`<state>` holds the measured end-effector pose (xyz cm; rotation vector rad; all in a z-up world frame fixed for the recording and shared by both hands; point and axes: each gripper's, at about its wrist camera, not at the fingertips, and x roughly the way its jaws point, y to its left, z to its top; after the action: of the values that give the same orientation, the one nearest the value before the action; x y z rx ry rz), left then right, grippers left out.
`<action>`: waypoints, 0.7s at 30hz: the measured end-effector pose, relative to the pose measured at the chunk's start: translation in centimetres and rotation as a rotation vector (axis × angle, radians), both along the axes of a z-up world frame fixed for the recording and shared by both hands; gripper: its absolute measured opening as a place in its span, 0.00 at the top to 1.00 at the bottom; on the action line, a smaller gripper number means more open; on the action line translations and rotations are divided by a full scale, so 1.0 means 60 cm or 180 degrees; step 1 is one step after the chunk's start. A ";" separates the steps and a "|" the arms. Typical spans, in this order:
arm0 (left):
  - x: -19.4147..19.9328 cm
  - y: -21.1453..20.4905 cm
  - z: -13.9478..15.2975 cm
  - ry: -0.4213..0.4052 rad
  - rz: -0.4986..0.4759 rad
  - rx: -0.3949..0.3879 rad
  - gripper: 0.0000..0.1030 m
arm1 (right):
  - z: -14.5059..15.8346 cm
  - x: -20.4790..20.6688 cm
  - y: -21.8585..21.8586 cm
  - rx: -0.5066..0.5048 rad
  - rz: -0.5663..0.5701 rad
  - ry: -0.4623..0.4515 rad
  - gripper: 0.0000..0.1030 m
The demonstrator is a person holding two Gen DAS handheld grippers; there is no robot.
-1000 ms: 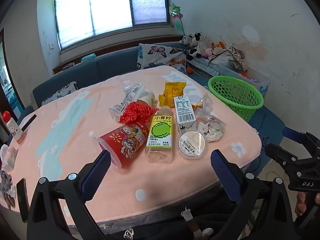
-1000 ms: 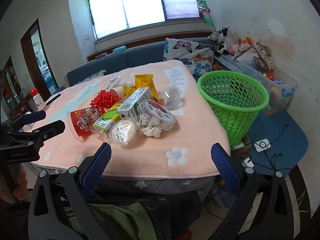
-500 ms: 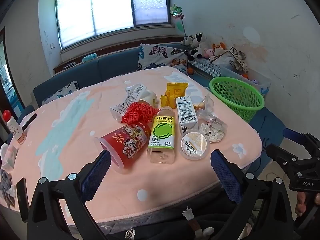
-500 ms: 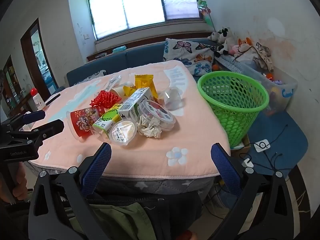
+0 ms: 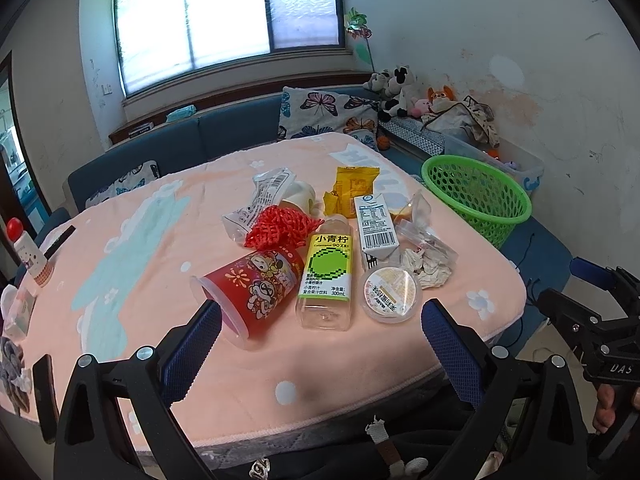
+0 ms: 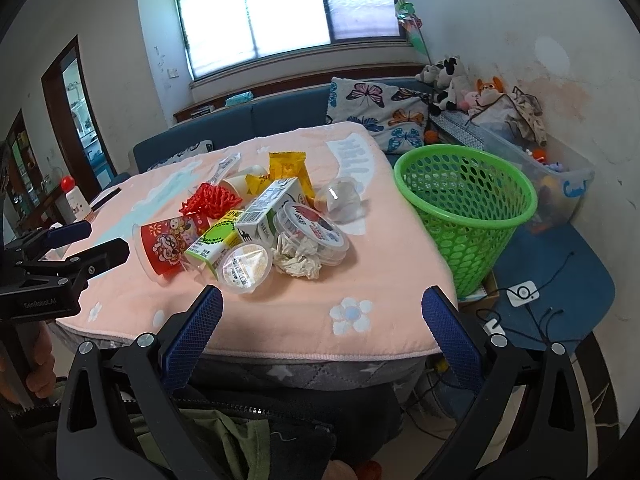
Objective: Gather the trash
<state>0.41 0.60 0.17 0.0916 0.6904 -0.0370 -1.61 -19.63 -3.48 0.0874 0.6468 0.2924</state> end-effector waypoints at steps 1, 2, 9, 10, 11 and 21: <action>0.002 0.001 -0.001 0.0012 0.0011 -0.0005 0.06 | 0.001 0.002 0.000 0.0005 0.0004 0.0012 0.04; 0.005 0.004 0.000 0.0019 0.0012 -0.0012 0.06 | 0.000 0.003 0.001 0.0013 0.0011 0.0019 0.04; 0.005 0.012 0.001 0.0004 0.0013 -0.0029 0.06 | 0.026 0.012 -0.006 0.0102 -0.0023 -0.0045 0.04; 0.006 0.014 0.001 0.0008 0.0025 -0.0041 0.06 | 0.029 0.012 -0.005 0.0122 -0.0012 -0.0053 0.04; 0.007 0.018 0.001 0.0014 0.0042 -0.0059 0.06 | 0.031 0.011 -0.002 0.0122 0.0000 -0.0060 0.04; 0.011 0.030 -0.003 0.0041 0.0043 -0.0156 0.06 | 0.024 0.017 0.026 -0.0022 0.0069 -0.0048 0.04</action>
<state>1.09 2.40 -0.04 0.0396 0.7026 -0.0415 -0.61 -18.09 -2.05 0.0715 0.6342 0.3113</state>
